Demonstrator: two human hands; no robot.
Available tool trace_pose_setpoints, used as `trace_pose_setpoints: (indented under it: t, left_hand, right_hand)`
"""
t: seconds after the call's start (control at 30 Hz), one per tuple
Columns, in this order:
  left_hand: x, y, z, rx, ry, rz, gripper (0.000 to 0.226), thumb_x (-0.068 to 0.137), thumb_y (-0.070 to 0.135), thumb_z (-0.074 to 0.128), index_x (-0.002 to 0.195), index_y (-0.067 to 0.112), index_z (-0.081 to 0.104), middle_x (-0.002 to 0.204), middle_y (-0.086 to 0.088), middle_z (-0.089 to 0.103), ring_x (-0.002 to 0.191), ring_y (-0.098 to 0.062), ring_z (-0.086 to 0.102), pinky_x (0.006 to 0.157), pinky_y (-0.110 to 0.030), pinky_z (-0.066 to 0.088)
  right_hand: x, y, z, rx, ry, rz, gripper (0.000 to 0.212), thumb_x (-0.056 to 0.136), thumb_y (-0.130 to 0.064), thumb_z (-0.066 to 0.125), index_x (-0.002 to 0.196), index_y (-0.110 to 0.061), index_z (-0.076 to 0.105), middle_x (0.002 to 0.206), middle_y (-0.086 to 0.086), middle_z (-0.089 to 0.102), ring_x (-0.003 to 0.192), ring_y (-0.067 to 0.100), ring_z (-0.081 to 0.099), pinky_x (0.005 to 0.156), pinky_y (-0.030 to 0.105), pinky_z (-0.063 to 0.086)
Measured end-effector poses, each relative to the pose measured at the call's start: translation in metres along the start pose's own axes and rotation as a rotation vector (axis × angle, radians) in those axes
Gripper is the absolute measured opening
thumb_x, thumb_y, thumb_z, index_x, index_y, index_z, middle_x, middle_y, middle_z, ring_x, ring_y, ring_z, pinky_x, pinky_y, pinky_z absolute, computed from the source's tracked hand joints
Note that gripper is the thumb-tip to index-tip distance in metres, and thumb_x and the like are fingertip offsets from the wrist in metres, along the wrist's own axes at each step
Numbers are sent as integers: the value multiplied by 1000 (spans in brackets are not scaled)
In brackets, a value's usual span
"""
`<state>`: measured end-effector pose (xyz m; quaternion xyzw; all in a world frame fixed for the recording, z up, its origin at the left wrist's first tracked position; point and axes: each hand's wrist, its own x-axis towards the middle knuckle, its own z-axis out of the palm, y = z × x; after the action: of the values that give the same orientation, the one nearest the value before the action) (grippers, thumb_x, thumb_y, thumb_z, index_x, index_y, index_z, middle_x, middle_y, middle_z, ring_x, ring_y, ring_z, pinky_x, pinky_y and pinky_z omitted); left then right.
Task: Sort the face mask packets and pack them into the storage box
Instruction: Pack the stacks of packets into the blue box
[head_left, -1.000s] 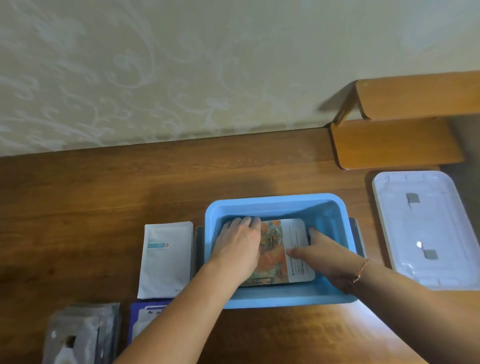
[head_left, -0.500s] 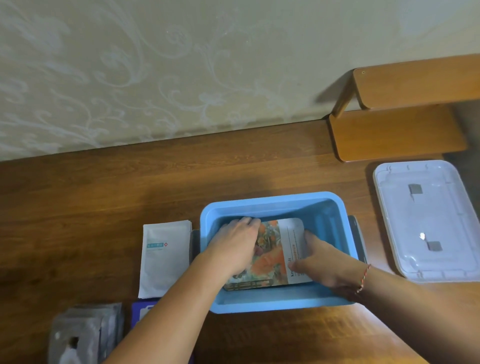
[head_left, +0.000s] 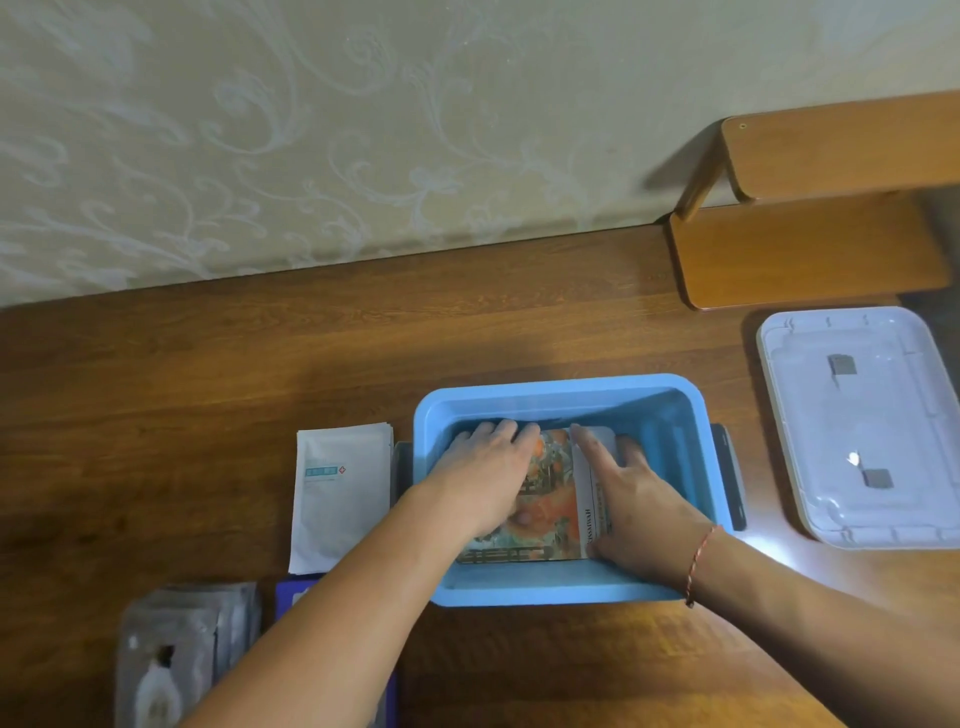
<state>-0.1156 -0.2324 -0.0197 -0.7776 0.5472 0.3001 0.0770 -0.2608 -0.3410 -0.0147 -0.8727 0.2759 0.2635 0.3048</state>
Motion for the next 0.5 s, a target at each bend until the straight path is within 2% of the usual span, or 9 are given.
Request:
trace_pose_setpoints:
  t: [0.23,0.43,0.5]
  left_hand:
    - [1,1,3,-11,3,-11,85,86,13,71,152,15,19,145,-7,42,128,-26,44,108,-42,39]
    - [-4,4,0,33,33,-30,85,87,9,69,154,14,16,147,-8,41,132,-26,42,113,-41,34]
    - [-7,6,-1,88,58,-38,87,87,12,71,154,14,15,146,-8,43,131,-26,43,114,-41,33]
  right_hand:
    - [1,-7,-1,-71,-6,38,116,76,-23,79,151,-31,-9,143,16,23,98,26,66,91,31,52]
    - [-4,-9,-6,-97,-40,39,120,77,-28,78,151,-29,-17,146,17,23,106,30,64,96,36,51]
    - [-8,-9,-10,-138,-25,37,118,80,-30,76,151,-24,-17,145,18,29,109,30,63,95,36,50]
